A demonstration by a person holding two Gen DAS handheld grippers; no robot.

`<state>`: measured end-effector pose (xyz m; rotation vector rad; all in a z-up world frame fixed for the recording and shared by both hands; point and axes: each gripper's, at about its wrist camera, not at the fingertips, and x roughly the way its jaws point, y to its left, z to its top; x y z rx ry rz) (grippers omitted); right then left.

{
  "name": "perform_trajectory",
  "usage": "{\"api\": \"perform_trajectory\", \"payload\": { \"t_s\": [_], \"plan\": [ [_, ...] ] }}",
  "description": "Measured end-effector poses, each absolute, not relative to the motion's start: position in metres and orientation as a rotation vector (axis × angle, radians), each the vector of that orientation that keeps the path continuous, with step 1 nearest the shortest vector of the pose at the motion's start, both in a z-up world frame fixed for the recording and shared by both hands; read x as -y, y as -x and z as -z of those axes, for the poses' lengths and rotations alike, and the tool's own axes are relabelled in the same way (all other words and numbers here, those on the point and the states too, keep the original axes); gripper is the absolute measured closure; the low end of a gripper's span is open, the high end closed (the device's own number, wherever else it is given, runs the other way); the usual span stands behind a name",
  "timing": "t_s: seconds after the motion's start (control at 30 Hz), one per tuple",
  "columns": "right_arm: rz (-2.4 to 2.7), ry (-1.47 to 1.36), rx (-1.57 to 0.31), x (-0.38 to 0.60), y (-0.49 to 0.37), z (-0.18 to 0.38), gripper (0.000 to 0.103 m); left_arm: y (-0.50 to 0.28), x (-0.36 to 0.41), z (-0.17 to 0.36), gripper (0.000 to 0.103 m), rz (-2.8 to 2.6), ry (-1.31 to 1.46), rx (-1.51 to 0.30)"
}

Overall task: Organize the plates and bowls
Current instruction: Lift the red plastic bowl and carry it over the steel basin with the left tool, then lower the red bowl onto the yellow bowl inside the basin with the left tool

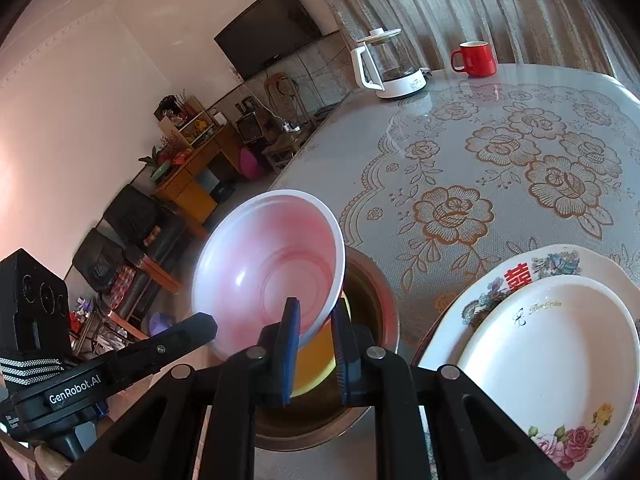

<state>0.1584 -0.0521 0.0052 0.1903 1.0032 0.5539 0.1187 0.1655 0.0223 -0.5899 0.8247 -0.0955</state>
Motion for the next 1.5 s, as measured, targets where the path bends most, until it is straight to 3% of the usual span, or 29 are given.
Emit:
{"api": "perform_trajectory", "payload": {
  "t_s": [0.6,0.8,1.5],
  "plan": [
    [-0.532,-0.143,-1.086,0.036,-0.141,0.016,0.085,-0.104,-0.177,0.004,0.087,0.078,0.604,-0.872],
    [-0.515,-0.147,-1.089,0.037,-0.141,0.019,0.075,-0.102,-0.178,0.003,0.084,0.059,0.578,-0.854],
    [-0.470,0.143,-1.095,0.003,-0.161,0.034,0.075,-0.103,-0.169,0.006,0.083,0.047,0.459,-0.821]
  ]
}}
